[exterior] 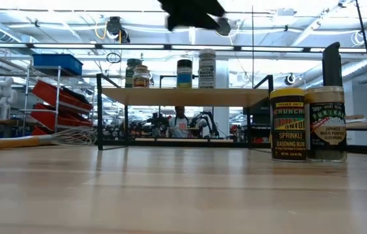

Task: Shelf spices
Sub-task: Remove the white seasoning bottle from the shelf

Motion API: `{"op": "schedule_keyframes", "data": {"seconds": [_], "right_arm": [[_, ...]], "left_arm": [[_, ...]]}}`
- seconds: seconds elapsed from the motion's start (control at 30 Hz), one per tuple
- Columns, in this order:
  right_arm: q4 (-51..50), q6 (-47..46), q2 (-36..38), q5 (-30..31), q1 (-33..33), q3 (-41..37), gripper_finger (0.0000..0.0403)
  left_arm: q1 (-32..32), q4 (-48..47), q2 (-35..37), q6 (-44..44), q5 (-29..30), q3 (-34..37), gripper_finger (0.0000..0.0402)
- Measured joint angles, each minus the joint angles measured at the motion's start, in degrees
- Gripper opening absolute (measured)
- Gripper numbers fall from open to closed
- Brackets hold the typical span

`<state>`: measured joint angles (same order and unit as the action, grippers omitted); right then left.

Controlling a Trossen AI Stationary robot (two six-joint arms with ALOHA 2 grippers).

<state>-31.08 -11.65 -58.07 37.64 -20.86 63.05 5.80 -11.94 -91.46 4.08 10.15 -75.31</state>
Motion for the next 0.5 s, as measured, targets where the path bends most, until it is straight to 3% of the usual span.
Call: {"op": "schedule_keyframes", "data": {"seconds": [0.2,0.5], "right_arm": [[8.39,7.77,0.01,-2.66,6.37,0.0,0.0329],[17.4,13.88,-1.46,-21.05,23.25,0.0,0.0329]], "left_arm": [[0.28,-8.48,9.25,-0.39,7.27,0.0,0.0198],[0.12,-12.32,18.65,-0.02,14.56,8.24,0.0198]]}}
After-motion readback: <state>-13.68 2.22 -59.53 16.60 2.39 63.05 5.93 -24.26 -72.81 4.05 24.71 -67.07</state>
